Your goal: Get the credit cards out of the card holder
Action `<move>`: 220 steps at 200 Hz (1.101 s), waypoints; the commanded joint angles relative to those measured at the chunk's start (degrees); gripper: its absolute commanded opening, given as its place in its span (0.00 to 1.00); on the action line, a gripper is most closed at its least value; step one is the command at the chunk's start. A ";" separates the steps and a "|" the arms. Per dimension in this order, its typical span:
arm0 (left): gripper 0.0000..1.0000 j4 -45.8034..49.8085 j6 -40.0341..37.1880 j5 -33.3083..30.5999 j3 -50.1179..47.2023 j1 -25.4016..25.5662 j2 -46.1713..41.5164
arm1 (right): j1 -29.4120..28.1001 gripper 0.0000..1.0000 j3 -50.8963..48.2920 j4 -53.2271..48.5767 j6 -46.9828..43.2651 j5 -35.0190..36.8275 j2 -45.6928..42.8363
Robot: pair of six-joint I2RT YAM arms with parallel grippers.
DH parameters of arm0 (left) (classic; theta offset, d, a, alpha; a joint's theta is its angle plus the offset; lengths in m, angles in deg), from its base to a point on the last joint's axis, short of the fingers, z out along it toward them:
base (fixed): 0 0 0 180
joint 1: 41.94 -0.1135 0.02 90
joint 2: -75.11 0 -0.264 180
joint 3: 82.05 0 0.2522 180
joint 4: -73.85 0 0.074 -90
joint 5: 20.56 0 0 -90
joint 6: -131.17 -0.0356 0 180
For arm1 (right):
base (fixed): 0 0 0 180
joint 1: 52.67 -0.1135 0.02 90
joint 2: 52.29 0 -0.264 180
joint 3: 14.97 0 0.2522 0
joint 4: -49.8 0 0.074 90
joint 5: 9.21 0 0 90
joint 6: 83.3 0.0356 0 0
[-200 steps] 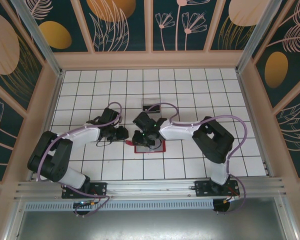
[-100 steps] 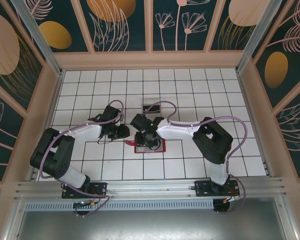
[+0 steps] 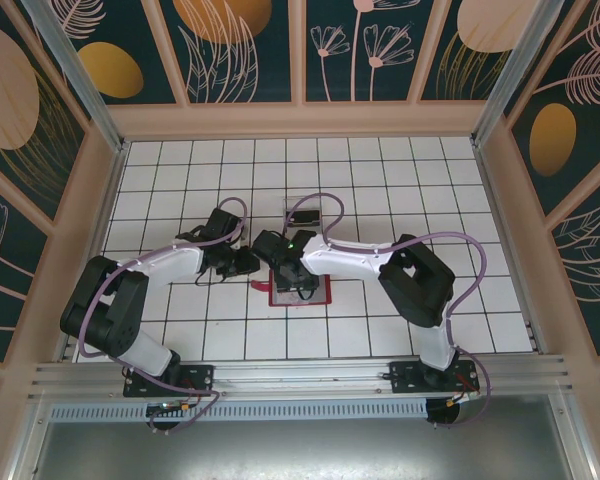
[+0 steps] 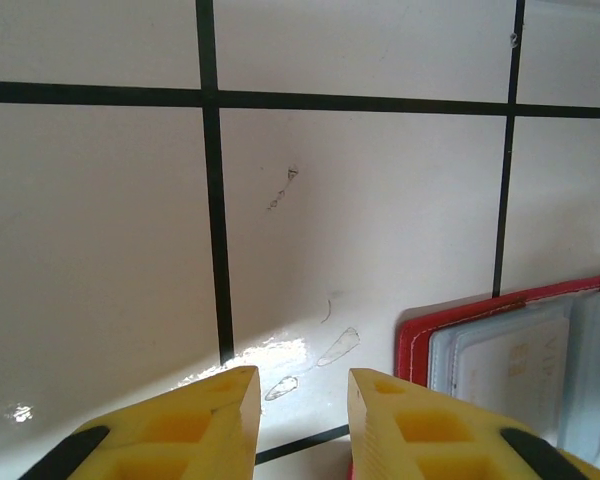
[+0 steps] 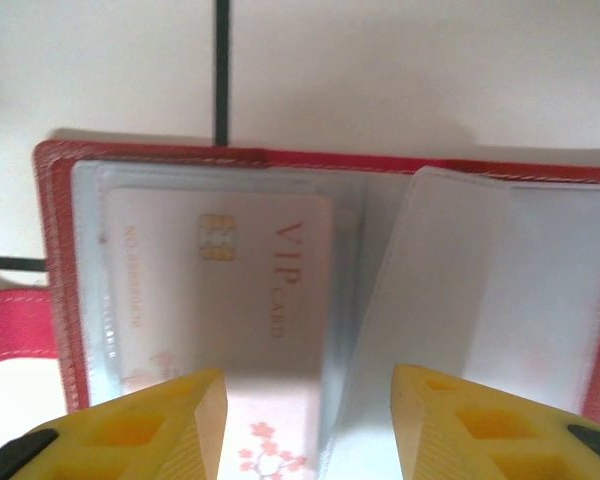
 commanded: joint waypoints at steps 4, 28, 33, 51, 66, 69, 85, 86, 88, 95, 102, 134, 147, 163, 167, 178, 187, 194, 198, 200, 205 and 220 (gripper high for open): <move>0.30 2.02 0.65 -0.37 1.74 -0.21 -1.20 | -0.23 0.50 1.88 -6.07 0.27 6.82 0.60; 0.30 2.12 1.44 0.26 2.03 -0.13 -1.80 | -0.22 0.51 1.95 -8.10 0.38 9.39 0.42; 0.29 2.03 1.59 0.63 2.09 -0.12 -1.91 | -0.24 0.51 1.76 -8.35 0.54 9.80 0.30; 0.30 1.76 1.59 2.07 2.44 0.22 -1.91 | -0.16 0.52 0.35 -8.62 0.78 10.92 -0.55; 0.29 1.92 1.59 2.12 2.99 1.12 -1.58 | 0.07 0.52 -1.53 -7.86 1.17 11.38 -1.52; 0.29 1.94 1.66 2.00 3.11 1.35 -1.52 | 0.24 0.52 -1.93 -7.55 1.17 11.31 -1.75; 0.29 1.85 2.36 1.80 3.59 2.88 -1.14 | 0.94 0.52 -3.51 -6.70 1.09 11.06 -2.75; 0.29 1.85 2.36 1.78 3.63 3.01 -1.09 | 0.93 0.52 -3.66 -6.63 1.11 11.05 -2.79; 0.29 1.78 2.42 1.77 3.66 3.21 -1.05 | 1.03 0.52 -3.84 -6.53 0.96 11.05 -2.86; 0.29 1.69 2.99 1.47 3.84 3.87 -1.02 | 1.30 0.52 -4.54 -6.10 0.79 10.95 -3.36; 0.29 1.44 3.54 1.21 4.00 4.61 -1.11 | 1.59 0.52 -5.18 -5.87 0.57 10.97 -3.77; 0.28 0.31 5.78 0.80 4.33 6.99 -1.33 | 2.77 0.52 -9.21 -4.56 0.51 11.00 -5.77; 0.28 0.18 6.20 0.83 4.22 7.77 -1.20 | 3.45 0.52 -10.86 -3.63 0.39 10.45 -6.47; 0.28 -0.21 6.59 0.79 3.96 8.78 -1.17 | 4.13 0.52 -12.42 -2.83 0.27 10.31 -7.24; 0.28 -0.38 6.78 0.75 3.86 8.92 -1.18 | 4.36 0.52 -12.70 -2.70 0.33 10.22 -7.38; 0.28 -0.89 7.20 0.78 3.35 9.19 -1.59 | 5.21 0.51 -13.28 -2.55 0.61 9.96 -7.99; 0.27 -1.34 7.47 1.04 2.97 9.29 -1.90 | 5.87 0.51 -13.60 -1.78 0.42 9.36 -8.92; 0.27 -1.56 7.65 1.23 2.59 9.36 -2.05 | 6.28 0.51 -13.65 -0.97 -0.08 8.83 -9.69; 0.27 -1.65 7.80 1.30 2.46 9.45 -2.06 | 6.47 0.51 -13.61 -0.58 -0.24 8.48 -10.18; 0.26 -1.66 7.75 1.32 2.40 9.43 -2.06 | 6.59 0.51 -13.58 -0.36 -0.46 8.26 -10.46; 0.26 -1.75 7.82 1.30 2.21 9.46 -2.09 | 6.87 0.50 -13.50 0.21 -0.69 7.71 -11.13; 0.26 -2.06 8.09 1.46 1.56 9.63 -1.94 | 7.75 0.50 -13.52 2.72 -1.38 5.24 -13.12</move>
